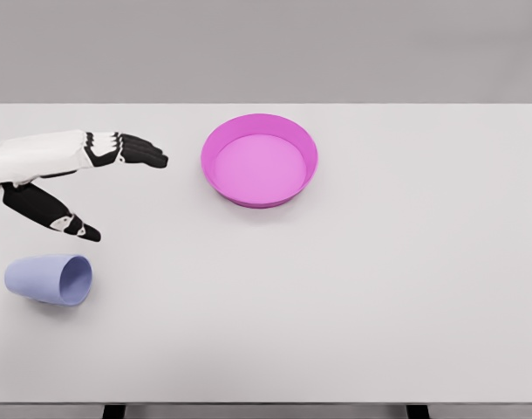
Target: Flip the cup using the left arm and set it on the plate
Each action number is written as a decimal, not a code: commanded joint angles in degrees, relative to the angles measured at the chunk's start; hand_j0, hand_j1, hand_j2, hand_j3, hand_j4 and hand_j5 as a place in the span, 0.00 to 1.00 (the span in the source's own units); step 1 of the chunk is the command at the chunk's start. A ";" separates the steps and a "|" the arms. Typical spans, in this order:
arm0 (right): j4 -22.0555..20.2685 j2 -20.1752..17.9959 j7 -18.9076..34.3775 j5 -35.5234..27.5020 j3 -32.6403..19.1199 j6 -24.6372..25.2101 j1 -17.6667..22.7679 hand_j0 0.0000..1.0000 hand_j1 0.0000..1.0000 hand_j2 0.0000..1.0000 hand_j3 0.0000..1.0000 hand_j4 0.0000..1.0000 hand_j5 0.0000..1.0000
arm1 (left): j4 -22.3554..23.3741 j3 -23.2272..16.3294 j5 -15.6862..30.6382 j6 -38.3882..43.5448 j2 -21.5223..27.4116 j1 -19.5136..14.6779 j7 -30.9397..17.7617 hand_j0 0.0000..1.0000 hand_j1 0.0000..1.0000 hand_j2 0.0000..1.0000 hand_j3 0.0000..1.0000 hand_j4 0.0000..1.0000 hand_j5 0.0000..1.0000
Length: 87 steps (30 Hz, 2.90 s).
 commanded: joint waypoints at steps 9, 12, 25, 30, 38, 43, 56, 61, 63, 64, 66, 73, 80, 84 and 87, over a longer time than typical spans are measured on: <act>0.21 0.00 -0.02 -0.04 -0.04 -0.04 0.26 1.00 1.00 1.00 1.00 1.00 1.00 | -0.12 -0.17 1.62 0.17 12.29 5.62 0.02 1.00 1.00 1.00 1.00 1.00 1.00; 0.21 0.00 -0.02 -0.04 0.05 0.04 0.26 1.00 1.00 1.00 1.00 1.00 1.00 | -0.03 -0.17 6.01 0.17 16.59 6.94 0.02 1.00 1.00 1.00 1.00 1.00 1.00; 0.21 0.00 -0.02 -0.04 -0.04 -0.04 0.26 1.00 1.00 1.00 1.00 1.00 1.00 | 1.64 0.62 6.63 3.44 15.54 18.55 0.02 1.00 1.00 1.00 1.00 1.00 1.00; 0.21 0.00 -0.02 -0.04 0.05 0.04 0.26 1.00 1.00 1.00 1.00 1.00 1.00 | 1.90 0.71 6.19 3.35 15.10 18.46 0.02 1.00 1.00 1.00 1.00 1.00 1.00; 0.21 0.00 -0.02 -0.04 0.05 0.04 0.26 1.00 1.00 1.00 1.00 1.00 1.00 | 9.29 -0.08 4.17 3.35 11.06 18.55 2.24 1.00 1.00 1.00 1.00 1.00 1.00; 0.21 0.00 -0.02 -0.04 0.05 0.04 0.26 1.00 1.00 1.00 1.00 1.00 1.00 | 9.55 0.44 4.08 4.93 11.06 22.24 2.24 1.00 1.00 1.00 1.00 1.00 1.00; 0.29 0.00 -0.02 -0.04 0.05 0.04 0.26 1.00 1.00 1.00 1.00 1.00 1.00 | 9.20 0.00 2.94 5.02 10.27 22.32 2.33 1.00 1.00 1.00 1.00 1.00 1.00; 0.29 0.00 -0.02 -0.04 0.05 0.04 0.26 1.00 1.00 1.00 1.00 1.00 1.00 | 10.08 0.00 2.94 5.11 9.91 22.24 2.33 1.00 1.00 1.00 1.00 1.00 1.00; 0.21 0.00 -0.02 -0.04 0.05 0.04 0.26 1.00 1.00 1.00 1.00 1.00 1.00 | 11.13 0.09 1.80 5.55 9.39 22.24 2.33 1.00 1.00 1.00 1.00 1.00 1.00; 0.21 0.00 -0.02 -0.04 0.05 0.04 0.26 1.00 1.00 1.00 1.00 1.00 1.00 | 11.75 0.36 1.09 5.55 8.42 22.32 2.33 1.00 1.00 1.00 1.00 1.00 1.00; 0.21 0.00 -0.02 -0.04 0.05 0.04 0.26 1.00 1.00 1.00 1.00 1.00 1.00 | 11.84 0.62 -0.31 6.95 8.33 22.24 2.33 1.00 1.00 1.00 1.00 1.00 1.00; 0.29 0.00 -0.02 -0.04 0.05 0.04 0.26 1.00 1.00 1.00 1.00 1.00 1.00 | 11.84 0.36 -1.02 8.80 6.31 22.32 2.42 1.00 1.00 1.00 1.00 1.00 1.00; 0.29 0.00 -0.02 -0.04 0.05 0.04 0.26 1.00 1.00 1.00 1.00 1.00 1.00 | 11.75 -0.17 -0.93 11.35 6.40 22.41 2.42 0.85 0.85 0.85 0.85 0.85 0.85; 0.21 0.00 -0.02 -0.04 0.05 0.04 0.26 1.00 1.00 1.00 1.00 1.00 1.00 | 11.84 -0.17 -0.93 13.11 6.40 23.12 2.50 0.80 0.80 0.80 0.80 0.80 0.80; 0.21 0.00 -0.02 -0.04 0.05 0.04 0.26 1.00 1.00 1.00 1.00 1.00 1.00 | 11.75 0.00 -0.58 14.42 6.40 23.12 2.42 0.68 0.68 0.68 0.68 0.68 0.68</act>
